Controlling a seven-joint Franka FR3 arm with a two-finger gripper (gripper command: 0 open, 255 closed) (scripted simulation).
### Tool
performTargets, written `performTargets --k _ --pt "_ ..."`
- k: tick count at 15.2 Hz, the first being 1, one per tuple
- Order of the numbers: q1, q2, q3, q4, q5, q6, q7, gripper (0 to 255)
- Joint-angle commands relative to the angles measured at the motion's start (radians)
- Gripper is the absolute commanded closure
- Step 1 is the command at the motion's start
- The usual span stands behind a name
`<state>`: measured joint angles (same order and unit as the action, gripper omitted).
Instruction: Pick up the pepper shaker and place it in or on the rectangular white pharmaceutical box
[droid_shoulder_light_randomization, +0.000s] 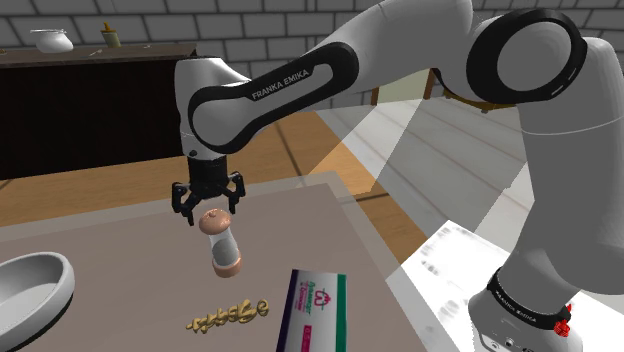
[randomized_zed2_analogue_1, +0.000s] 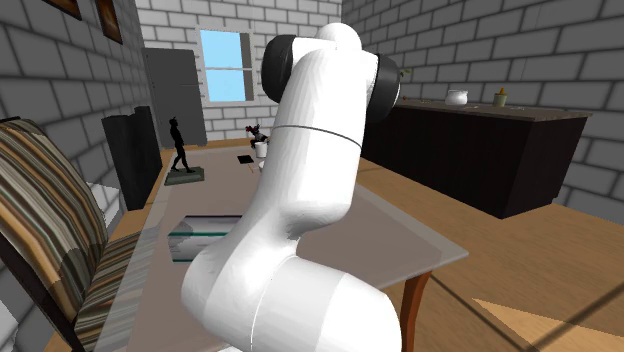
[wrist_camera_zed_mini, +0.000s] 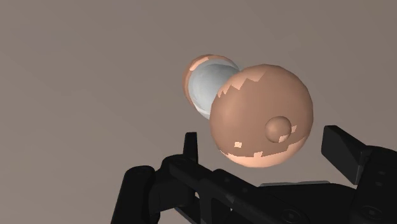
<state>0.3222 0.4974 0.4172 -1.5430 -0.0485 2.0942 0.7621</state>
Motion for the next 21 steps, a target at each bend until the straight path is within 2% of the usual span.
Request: performTargets --k 1,2,11,21 --pt "0.0 0.0 0.0 0.0 0.0 0.0 0.0 0" --pt "0.0 0.0 0.0 0.0 0.0 0.0 0.0 255" --pt "0.0 0.0 0.0 0.0 0.0 0.0 0.0 255" --pt "0.0 -0.033 0.008 0.088 0.011 -0.118 0.005 255"
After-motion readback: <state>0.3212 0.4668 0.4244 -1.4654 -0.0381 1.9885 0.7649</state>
